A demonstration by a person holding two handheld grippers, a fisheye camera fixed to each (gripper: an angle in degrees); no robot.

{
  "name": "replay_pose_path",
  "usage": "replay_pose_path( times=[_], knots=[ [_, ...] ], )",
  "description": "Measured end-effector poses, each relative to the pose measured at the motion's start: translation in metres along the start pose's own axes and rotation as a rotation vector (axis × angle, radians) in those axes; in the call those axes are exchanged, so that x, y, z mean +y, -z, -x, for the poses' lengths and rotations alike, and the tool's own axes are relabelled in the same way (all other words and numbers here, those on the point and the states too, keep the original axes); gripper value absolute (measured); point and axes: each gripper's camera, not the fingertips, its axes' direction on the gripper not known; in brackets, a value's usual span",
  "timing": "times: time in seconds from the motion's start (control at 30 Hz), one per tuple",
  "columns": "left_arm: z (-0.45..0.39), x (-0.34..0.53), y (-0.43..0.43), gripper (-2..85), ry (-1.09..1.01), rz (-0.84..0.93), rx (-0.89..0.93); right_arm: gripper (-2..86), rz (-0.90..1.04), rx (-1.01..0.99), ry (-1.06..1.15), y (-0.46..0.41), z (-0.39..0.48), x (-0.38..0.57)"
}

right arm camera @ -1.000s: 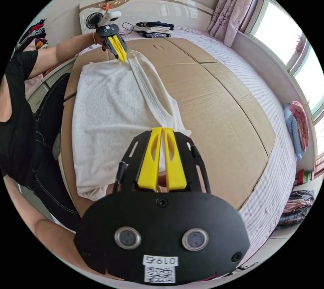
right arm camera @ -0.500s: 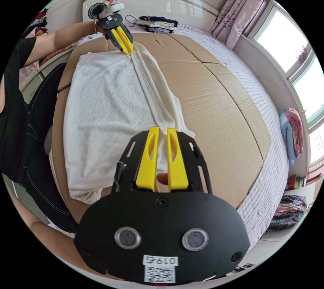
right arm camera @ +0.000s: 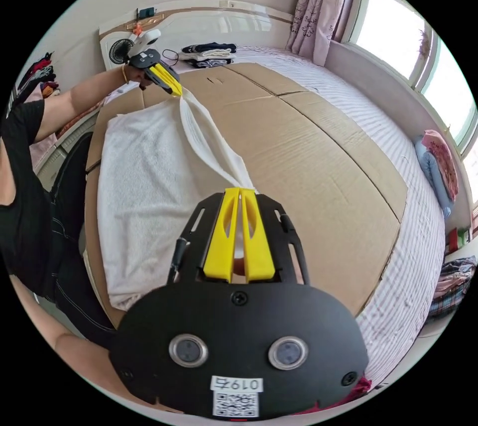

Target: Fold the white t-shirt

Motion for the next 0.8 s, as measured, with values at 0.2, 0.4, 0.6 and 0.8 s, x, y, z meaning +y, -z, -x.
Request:
replay_pose_path(
  times=[0.2, 0.4, 0.6, 0.8],
  knots=[
    [0.008, 0.019, -0.002, 0.9, 0.109, 0.017, 0.008, -0.3, -0.026, -0.050, -0.123, 0.004, -0.028, 0.021],
    [0.006, 0.059, 0.017, 0.9, 0.282, 0.007, -0.057, 5.0, -0.026, 0.004, -0.255, 0.021, -0.035, 0.055],
    [-0.056, 0.160, 0.097, 1.3, 0.342, -0.196, -0.109, 6.4, -0.201, 0.120, -0.287, 0.108, 0.034, 0.129],
    [-0.155, 0.314, 0.143, 1.7, 0.475, -0.502, 0.121, 1.6, -0.407, 0.108, -0.446, 0.165, 0.137, 0.241]
  ],
)
